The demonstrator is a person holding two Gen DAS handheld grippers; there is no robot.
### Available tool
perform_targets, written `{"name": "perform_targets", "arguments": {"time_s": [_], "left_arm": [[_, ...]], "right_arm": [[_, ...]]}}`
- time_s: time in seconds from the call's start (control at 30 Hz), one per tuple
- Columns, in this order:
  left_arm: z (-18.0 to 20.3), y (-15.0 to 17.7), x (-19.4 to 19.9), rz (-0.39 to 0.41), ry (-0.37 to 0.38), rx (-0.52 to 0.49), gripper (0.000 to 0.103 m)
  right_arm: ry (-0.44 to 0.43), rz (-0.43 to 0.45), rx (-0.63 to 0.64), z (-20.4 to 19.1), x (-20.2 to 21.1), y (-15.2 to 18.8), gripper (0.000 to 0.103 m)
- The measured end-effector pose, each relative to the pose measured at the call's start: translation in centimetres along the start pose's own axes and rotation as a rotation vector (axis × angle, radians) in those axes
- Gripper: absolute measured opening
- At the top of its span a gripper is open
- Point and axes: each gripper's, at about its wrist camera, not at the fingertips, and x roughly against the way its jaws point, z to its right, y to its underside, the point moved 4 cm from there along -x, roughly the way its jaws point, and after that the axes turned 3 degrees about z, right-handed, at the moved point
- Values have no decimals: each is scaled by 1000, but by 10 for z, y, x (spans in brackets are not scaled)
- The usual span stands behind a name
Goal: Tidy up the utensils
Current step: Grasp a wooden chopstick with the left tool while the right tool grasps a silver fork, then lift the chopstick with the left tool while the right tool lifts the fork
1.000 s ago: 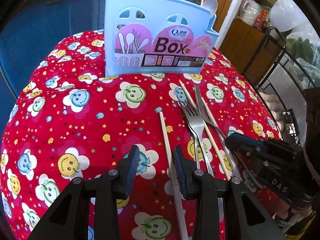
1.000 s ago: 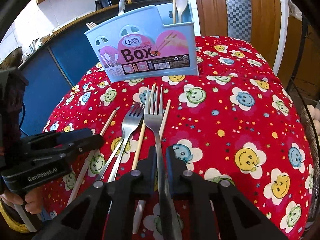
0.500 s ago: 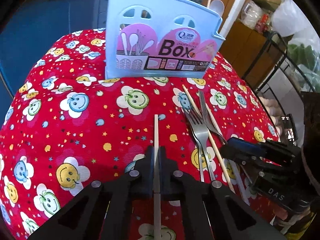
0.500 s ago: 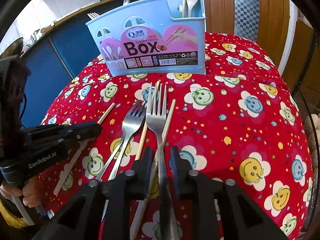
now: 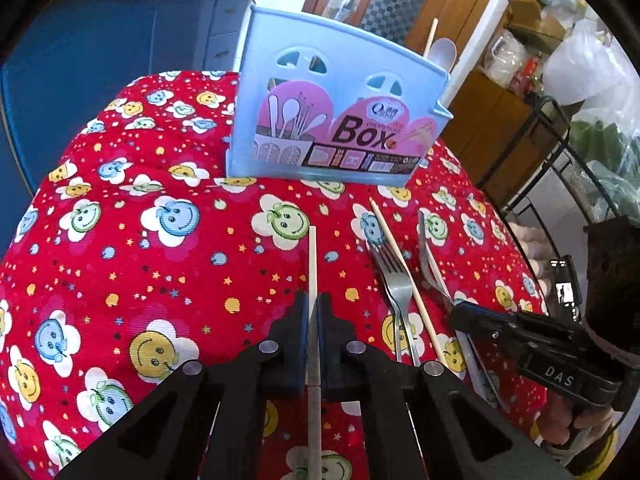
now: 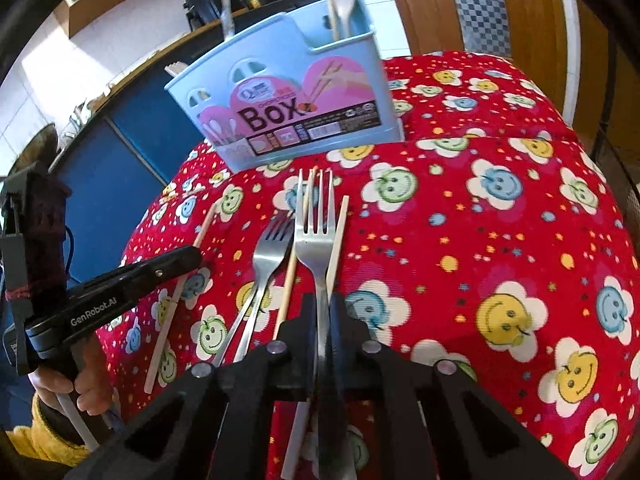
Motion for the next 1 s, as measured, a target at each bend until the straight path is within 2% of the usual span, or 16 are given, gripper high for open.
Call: {"name": "perform_targets", "arguments": {"time_s": [0.13, 0.3, 0.4, 0.5, 0.53, 0.57, 0.63, 0.83, 1.0], "left_arm": [[-2, -2, 4, 16, 8, 8, 4], [-1, -1, 4, 18, 8, 12, 4], [-1, -1, 4, 19, 7, 11, 4], [-1, -1, 4, 19, 8, 13, 4], [-1, -1, 4, 20, 8, 14, 4], [-1, -1, 5, 21, 8, 14, 4], [-1, -1, 6, 25, 9, 16, 4], [-5, -2, 8, 32, 9, 23, 4], [-8, -3, 9, 35, 8, 27, 4]], "right_arm": [[-58, -16, -51, 8, 0, 0, 9], [-12, -9, -36, 11, 2, 1, 10], [54, 3, 18, 9, 3, 2, 10], [37, -1, 46, 2, 4, -1, 11], [38, -1, 62, -2, 4, -4, 12], [43, 2, 77, -5, 4, -7, 20], [42, 19, 107, -11, 4, -15, 30], [-8, 19, 157, -16, -14, -39, 32], [6, 12, 180, -2, -32, -51, 33]]}}
